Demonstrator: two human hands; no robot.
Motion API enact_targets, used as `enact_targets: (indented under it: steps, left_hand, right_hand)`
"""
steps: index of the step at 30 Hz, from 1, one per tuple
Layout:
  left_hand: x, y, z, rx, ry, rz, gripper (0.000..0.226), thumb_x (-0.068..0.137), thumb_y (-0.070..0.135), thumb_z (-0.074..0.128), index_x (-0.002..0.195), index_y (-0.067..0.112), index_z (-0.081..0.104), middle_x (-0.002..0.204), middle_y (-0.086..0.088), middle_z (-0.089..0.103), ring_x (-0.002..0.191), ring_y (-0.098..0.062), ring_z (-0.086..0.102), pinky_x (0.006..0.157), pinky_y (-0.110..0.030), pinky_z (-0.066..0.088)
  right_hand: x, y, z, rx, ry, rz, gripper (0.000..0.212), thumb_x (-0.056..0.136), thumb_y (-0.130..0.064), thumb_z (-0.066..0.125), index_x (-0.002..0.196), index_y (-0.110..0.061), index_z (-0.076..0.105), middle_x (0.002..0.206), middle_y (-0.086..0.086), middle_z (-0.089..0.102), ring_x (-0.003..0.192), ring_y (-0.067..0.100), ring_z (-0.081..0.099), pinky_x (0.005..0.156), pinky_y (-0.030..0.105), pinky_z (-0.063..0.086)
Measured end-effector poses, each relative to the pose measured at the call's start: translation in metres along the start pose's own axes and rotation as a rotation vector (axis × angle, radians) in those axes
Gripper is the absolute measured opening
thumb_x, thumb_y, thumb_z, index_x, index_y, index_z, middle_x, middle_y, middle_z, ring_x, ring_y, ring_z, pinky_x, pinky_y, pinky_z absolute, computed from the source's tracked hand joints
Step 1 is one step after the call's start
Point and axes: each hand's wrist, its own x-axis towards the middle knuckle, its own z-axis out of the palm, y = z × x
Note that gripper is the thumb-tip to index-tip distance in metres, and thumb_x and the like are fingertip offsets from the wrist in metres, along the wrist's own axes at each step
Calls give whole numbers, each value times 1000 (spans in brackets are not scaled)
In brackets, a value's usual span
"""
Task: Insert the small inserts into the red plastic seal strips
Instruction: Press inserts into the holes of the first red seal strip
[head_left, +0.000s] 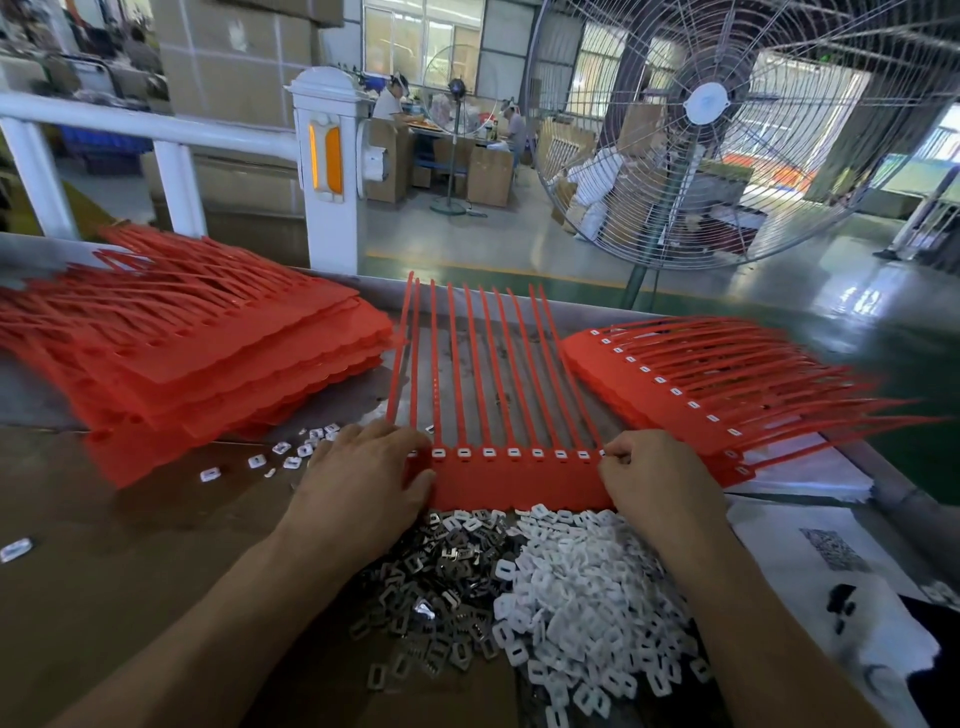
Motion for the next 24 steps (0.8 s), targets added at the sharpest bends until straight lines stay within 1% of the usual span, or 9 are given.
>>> enact_targets:
  steps: [3, 6, 8, 12, 19, 21, 24]
  left_hand:
    - [0, 1, 0, -3, 0, -3, 43, 98, 52, 52, 139, 41, 51, 141, 14, 51, 131, -15, 44, 114, -40, 34]
    - [0, 1, 0, 4, -2, -4, 43, 98, 52, 52, 140, 41, 50, 141, 14, 51, 131, -15, 43, 114, -40, 33]
    - [0, 1, 0, 8, -2, -3, 43, 98, 52, 52, 139, 41, 50, 141, 14, 51, 131, -15, 44, 113, -39, 34]
    - [0, 2, 1, 6, 14, -3, 42, 97, 51, 52, 138, 40, 53, 138, 13, 53, 129, -16, 45, 111, -39, 35]
    - [-3, 1, 1, 2, 22, 2, 43, 98, 51, 52, 139, 40, 52, 139, 14, 52, 129, -15, 44, 113, -39, 34]
    - [-4, 1, 0, -6, 33, 4, 42, 97, 50, 53, 138, 39, 53, 139, 14, 52, 129, -15, 45, 112, -39, 35]
    - [-3, 0, -1, -43, 53, -2, 44, 94, 48, 60, 136, 35, 56, 137, 11, 51, 126, -15, 49, 110, -39, 39]
  right_hand:
    - [-1, -1, -2, -35, -28, -20, 20, 92, -23, 57, 95, -16, 77, 90, 0, 75, 85, 25, 69, 78, 38, 58]
    - [-2, -2, -3, -69, -53, -31, 23, 93, -24, 55, 100, -22, 76, 95, -2, 75, 90, 24, 68, 79, 37, 56]
    - [-2, -2, -3, -83, -68, -36, 24, 93, -25, 54, 101, -23, 76, 94, -3, 74, 88, 23, 68, 76, 35, 55]
    - [0, -3, -5, -106, -81, -21, 25, 92, -26, 53, 101, -26, 76, 100, -1, 75, 96, 28, 68, 76, 34, 50]
    - [-3, -5, -5, -127, -87, -36, 24, 95, -25, 50, 96, -22, 73, 91, -1, 73, 88, 25, 67, 73, 33, 50]
    - [-6, -4, -4, -95, -80, -40, 24, 95, -23, 50, 95, -21, 74, 90, -1, 73, 87, 25, 67, 76, 35, 55]
    - [-9, -2, -2, 26, -17, -18, 25, 96, -21, 55, 106, -20, 78, 106, 2, 76, 99, 27, 69, 86, 40, 56]
